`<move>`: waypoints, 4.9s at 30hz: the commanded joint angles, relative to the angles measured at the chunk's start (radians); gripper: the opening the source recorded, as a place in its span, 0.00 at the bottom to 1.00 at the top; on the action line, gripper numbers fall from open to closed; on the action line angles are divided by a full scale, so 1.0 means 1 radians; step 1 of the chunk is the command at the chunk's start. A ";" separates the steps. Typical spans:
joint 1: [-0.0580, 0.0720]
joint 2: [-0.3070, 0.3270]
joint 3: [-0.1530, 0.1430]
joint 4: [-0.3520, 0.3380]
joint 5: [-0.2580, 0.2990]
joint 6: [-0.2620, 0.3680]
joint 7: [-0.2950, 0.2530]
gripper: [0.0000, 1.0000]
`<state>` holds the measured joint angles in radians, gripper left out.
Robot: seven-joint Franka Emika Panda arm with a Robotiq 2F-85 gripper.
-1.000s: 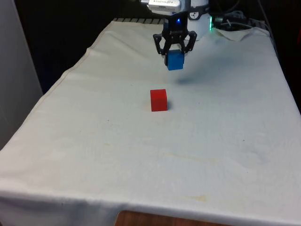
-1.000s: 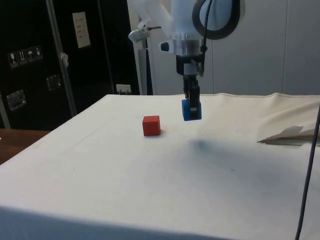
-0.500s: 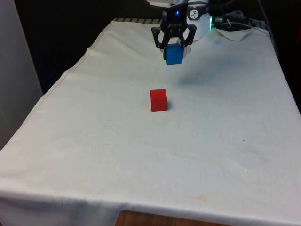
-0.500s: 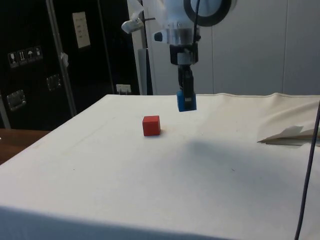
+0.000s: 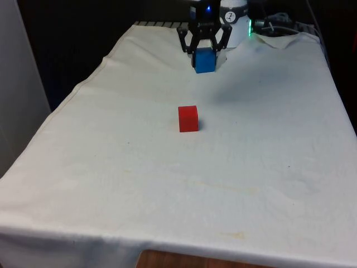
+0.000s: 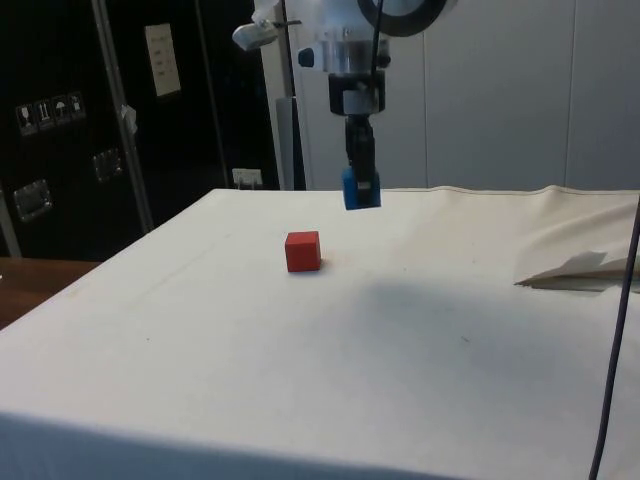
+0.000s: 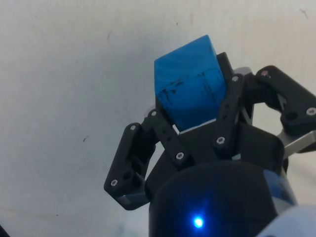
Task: Stack the two cubes.
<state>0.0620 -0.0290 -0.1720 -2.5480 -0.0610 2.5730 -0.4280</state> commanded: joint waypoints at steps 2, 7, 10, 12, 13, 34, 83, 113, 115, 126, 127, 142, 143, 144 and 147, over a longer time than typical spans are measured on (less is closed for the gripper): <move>0.000 0.004 0.000 0.005 0.001 0.000 0.000 0.00; 0.002 0.038 0.003 0.045 0.022 0.007 -0.007 0.00; 0.002 0.071 0.005 0.079 0.035 0.012 -0.011 0.00; 0.002 0.081 0.005 0.089 0.038 0.014 -0.012 0.00; 0.002 0.091 0.006 0.098 0.040 0.016 -0.012 0.00; 0.001 0.265 0.014 0.274 0.067 0.046 -0.008 0.00; -0.012 0.371 -0.010 0.323 0.080 0.102 -0.031 1.00; -0.010 0.252 -0.024 0.310 0.073 0.006 0.091 1.00; -0.010 0.244 -0.025 0.311 0.072 0.000 0.111 1.00; -0.011 0.223 -0.026 0.314 0.071 -0.016 0.178 1.00; -0.011 0.221 -0.026 0.314 0.071 -0.017 0.185 1.00; -0.013 0.206 -0.023 0.314 0.080 -0.013 0.261 1.00; -0.011 0.199 -0.027 0.308 0.071 -0.016 0.282 1.00; -0.011 0.197 -0.027 0.307 0.071 -0.015 0.288 1.00; -0.011 0.193 -0.027 0.299 0.071 -0.011 0.310 1.00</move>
<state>0.0490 0.1700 -0.1950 -2.2400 0.0190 2.5600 -0.1380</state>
